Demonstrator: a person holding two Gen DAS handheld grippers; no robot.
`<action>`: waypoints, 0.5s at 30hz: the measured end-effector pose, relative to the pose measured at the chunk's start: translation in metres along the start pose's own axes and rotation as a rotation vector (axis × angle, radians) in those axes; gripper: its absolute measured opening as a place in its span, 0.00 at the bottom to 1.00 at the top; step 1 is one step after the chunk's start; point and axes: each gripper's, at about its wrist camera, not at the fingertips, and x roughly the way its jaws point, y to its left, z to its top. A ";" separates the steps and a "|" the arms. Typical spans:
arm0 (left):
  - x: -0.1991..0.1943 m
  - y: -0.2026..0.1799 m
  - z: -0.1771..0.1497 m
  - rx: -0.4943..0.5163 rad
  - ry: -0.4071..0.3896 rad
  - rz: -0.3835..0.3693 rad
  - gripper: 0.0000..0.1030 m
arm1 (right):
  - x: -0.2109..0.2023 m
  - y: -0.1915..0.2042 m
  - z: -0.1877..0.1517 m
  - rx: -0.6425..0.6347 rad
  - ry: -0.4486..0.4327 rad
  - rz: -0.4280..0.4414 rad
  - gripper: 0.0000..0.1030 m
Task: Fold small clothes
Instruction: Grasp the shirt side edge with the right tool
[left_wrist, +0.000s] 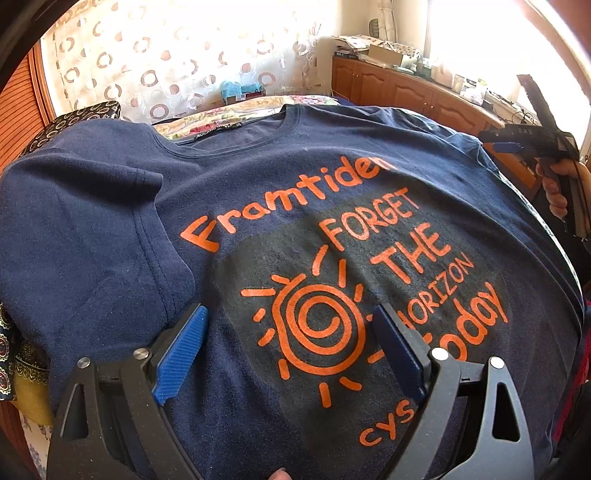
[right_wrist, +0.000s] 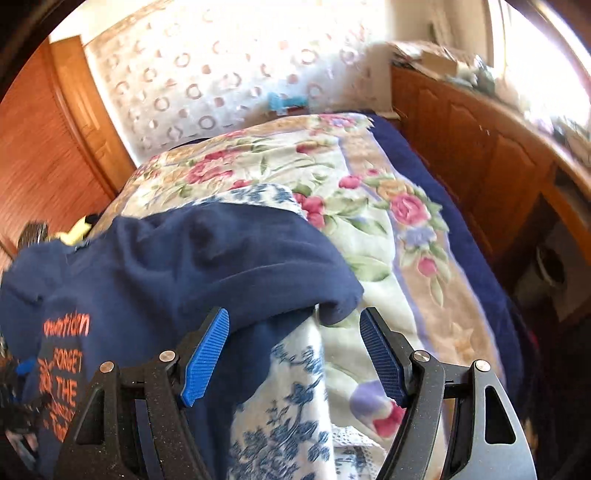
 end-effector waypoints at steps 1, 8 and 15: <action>0.000 0.000 0.000 0.000 0.000 0.000 0.88 | 0.003 -0.003 0.001 0.025 0.003 0.014 0.73; 0.000 0.000 -0.001 -0.001 -0.001 0.000 0.88 | 0.030 -0.024 0.015 0.175 0.038 0.087 0.73; 0.000 0.000 -0.001 -0.001 -0.001 0.000 0.88 | 0.044 -0.023 0.023 0.170 0.082 0.102 0.43</action>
